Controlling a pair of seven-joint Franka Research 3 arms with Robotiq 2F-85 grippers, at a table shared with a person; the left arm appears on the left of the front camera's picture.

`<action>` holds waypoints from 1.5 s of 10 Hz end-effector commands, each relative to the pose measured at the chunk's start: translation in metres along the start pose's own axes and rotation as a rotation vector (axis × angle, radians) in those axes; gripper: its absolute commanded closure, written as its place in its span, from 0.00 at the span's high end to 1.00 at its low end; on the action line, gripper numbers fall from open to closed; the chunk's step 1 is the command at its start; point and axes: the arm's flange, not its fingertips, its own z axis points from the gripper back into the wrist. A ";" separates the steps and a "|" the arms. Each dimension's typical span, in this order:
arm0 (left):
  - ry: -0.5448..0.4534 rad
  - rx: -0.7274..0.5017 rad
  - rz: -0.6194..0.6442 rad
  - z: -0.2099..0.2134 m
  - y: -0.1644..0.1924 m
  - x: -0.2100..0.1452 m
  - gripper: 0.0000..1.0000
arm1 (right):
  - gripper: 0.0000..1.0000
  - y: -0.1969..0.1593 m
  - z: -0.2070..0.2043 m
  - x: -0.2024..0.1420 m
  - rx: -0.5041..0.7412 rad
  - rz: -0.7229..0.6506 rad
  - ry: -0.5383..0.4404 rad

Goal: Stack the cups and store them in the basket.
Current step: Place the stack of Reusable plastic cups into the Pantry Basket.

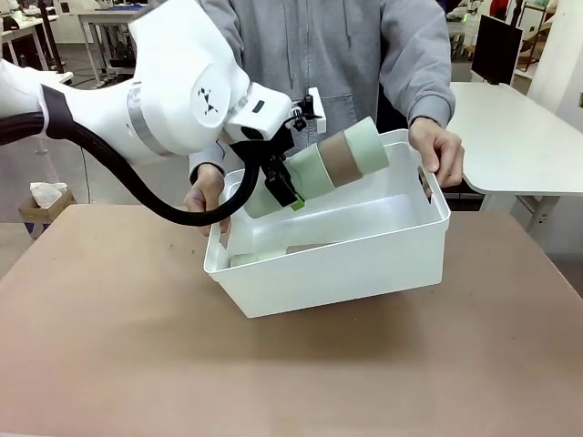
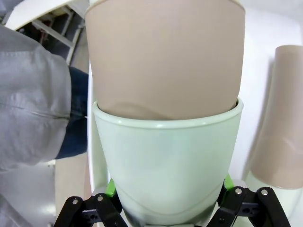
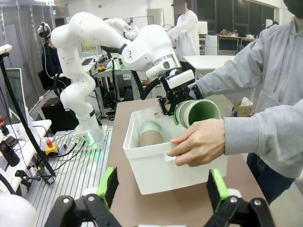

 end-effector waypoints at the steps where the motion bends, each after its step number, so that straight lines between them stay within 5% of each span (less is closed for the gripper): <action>1: 0.057 0.031 0.021 -0.010 -0.001 0.004 0.87 | 1.00 0.000 0.001 0.003 0.003 0.000 -0.013; 15: 0.087 0.054 0.070 -0.062 -0.006 0.012 0.87 | 1.00 0.000 0.001 0.003 0.003 0.000 -0.013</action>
